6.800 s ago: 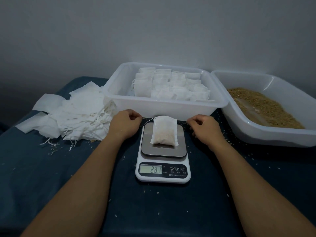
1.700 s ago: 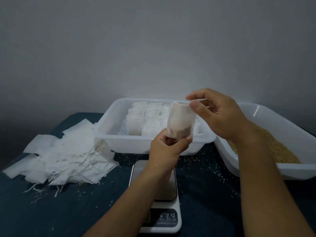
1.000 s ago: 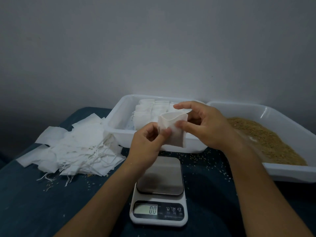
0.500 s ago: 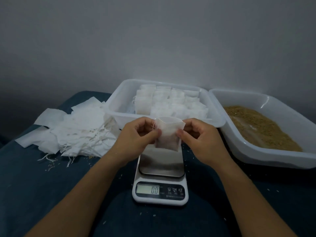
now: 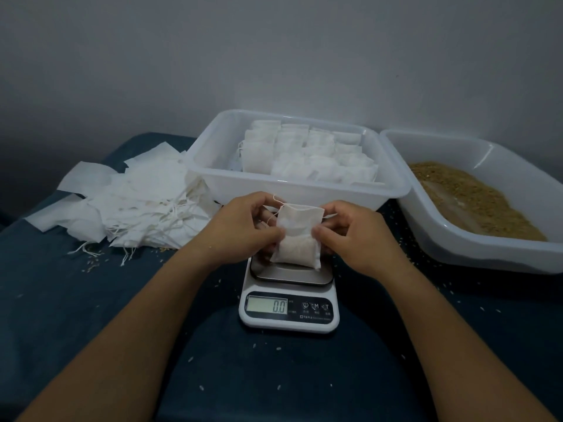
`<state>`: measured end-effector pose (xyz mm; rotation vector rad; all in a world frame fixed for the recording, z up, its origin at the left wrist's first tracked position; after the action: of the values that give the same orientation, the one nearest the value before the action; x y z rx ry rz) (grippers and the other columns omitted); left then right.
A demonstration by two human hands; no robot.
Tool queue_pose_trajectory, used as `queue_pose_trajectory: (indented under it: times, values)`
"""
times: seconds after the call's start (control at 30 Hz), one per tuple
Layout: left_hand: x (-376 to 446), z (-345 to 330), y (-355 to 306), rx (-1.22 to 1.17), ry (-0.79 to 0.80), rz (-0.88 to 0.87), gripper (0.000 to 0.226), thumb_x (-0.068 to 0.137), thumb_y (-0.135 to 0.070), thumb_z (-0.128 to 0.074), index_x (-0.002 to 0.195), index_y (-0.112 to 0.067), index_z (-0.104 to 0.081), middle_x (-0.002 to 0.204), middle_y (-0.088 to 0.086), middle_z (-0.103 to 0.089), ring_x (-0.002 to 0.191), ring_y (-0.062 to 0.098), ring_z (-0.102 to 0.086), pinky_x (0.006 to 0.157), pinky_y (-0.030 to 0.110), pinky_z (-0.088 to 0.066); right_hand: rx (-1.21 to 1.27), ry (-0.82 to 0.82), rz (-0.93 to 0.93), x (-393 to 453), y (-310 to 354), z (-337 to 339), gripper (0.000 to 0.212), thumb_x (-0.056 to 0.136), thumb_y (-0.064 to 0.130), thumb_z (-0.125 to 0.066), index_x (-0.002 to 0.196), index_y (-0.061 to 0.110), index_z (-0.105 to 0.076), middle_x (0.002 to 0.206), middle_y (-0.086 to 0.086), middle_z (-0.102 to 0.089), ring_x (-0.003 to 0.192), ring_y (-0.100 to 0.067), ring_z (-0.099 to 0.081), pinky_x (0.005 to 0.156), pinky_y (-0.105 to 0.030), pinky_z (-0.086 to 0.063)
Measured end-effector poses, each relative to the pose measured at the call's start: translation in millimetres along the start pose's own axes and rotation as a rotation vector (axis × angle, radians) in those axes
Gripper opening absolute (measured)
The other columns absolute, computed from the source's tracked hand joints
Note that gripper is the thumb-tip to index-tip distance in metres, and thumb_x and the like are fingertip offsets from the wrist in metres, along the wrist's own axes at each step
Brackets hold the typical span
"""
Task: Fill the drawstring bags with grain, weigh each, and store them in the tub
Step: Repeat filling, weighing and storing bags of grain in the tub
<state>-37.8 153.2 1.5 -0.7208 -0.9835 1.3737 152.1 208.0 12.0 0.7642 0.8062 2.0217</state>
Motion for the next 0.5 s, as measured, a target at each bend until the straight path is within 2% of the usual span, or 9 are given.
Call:
queue_pose_trajectory:
  times: [0.07, 0.17, 0.23, 0.33, 0.4, 0.47, 0.5]
  values:
    - [-0.1, 1.2, -1.7, 0.079, -0.003, -0.024, 0.038, 0.087, -0.016, -0.081, 0.119, -0.032, -0.068, 0.085, -0.01, -0.075, 0.076, 0.014, -0.074, 0.077, 0.028, -0.062, -0.122, -0.009, 0.017, 0.9, -0.8, 0.8, 0.017, 0.091, 0.028, -0.08, 0.104, 0.034, -0.072, 0.084, 0.017, -0.076, 0.075, 0.003, -0.07, 0.069, -0.009, -0.052]
    - [0.4, 5.5, -0.9, 0.229, -0.044, -0.055, 0.038, 0.086, -0.024, -0.082, 0.121, -0.033, -0.069, 0.086, -0.015, -0.074, 0.073, 0.001, -0.066, 0.075, 0.016, -0.052, -0.192, -0.022, 0.011, 1.7, -4.1, 3.7, 0.02, 0.091, 0.038, -0.079, 0.108, 0.038, -0.069, 0.082, 0.017, -0.071, 0.078, 0.006, -0.064, 0.066, -0.004, -0.045]
    - [2.9, 12.5, 4.3, 0.26, -0.087, -0.052, 0.036, 0.087, -0.029, -0.081, 0.122, -0.032, -0.071, 0.089, -0.016, -0.072, 0.075, -0.002, -0.064, 0.077, 0.013, -0.049, -0.178, -0.056, -0.012, 3.3, -10.0, 11.0, 0.021, 0.092, 0.046, -0.075, 0.111, 0.041, -0.068, 0.08, 0.015, -0.069, 0.078, 0.006, -0.063, 0.066, -0.006, -0.044]
    - [8.4, 25.6, 16.9, 0.238, -0.169, -0.023, 0.027, 0.089, -0.032, -0.079, 0.115, -0.036, -0.071, 0.088, -0.017, -0.071, 0.076, -0.009, -0.063, 0.074, 0.006, -0.042, -0.138, -0.116, -0.085, 7.5, -28.3, 23.5, 0.023, 0.094, 0.054, -0.068, 0.113, 0.04, -0.071, 0.078, 0.01, -0.07, 0.068, 0.0, -0.066, 0.068, -0.02, -0.049]
    - [12.1, 33.5, 30.5, 0.192, -0.234, 0.028, 0.02, 0.091, -0.032, -0.077, 0.109, -0.036, -0.071, 0.087, -0.013, -0.072, 0.074, -0.007, -0.065, 0.07, 0.01, -0.046, -0.117, -0.145, -0.13, 9.4, -42.8, 25.8, 0.021, 0.097, 0.052, -0.064, 0.108, 0.037, -0.073, 0.076, 0.007, -0.071, 0.061, -0.005, -0.067, 0.068, -0.027, -0.053]
    - [14.4, 38.7, 48.4, 0.125, -0.276, 0.112, 0.016, 0.093, -0.032, -0.075, 0.108, -0.033, -0.072, 0.089, -0.009, -0.072, 0.069, 0.002, -0.067, 0.06, 0.018, -0.053, -0.099, -0.142, -0.179, 10.4, -57.4, 19.7, 0.018, 0.1, 0.049, -0.061, 0.1, 0.034, -0.072, 0.075, 0.006, -0.072, 0.056, -0.008, -0.068, 0.065, -0.033, -0.055]
    - [15.2, 40.9, 57.2, 0.117, -0.291, 0.152, 0.015, 0.093, -0.033, -0.074, 0.108, -0.031, -0.072, 0.09, -0.009, -0.071, 0.069, 0.005, -0.068, 0.06, 0.022, -0.055, -0.103, -0.136, -0.2, 10.7, -63.7, 15.6, 0.017, 0.101, 0.047, -0.062, 0.097, 0.033, -0.072, 0.073, 0.006, -0.072, 0.055, -0.009, -0.068, 0.066, -0.035, -0.056]
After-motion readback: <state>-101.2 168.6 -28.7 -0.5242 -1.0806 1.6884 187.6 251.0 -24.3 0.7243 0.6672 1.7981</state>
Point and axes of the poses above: each hand's wrist, its own x-axis towards the middle knuckle, its own z-axis out of the back of the hand, y = z × x, the point moved 10 cm from there along x, towards the middle knuckle
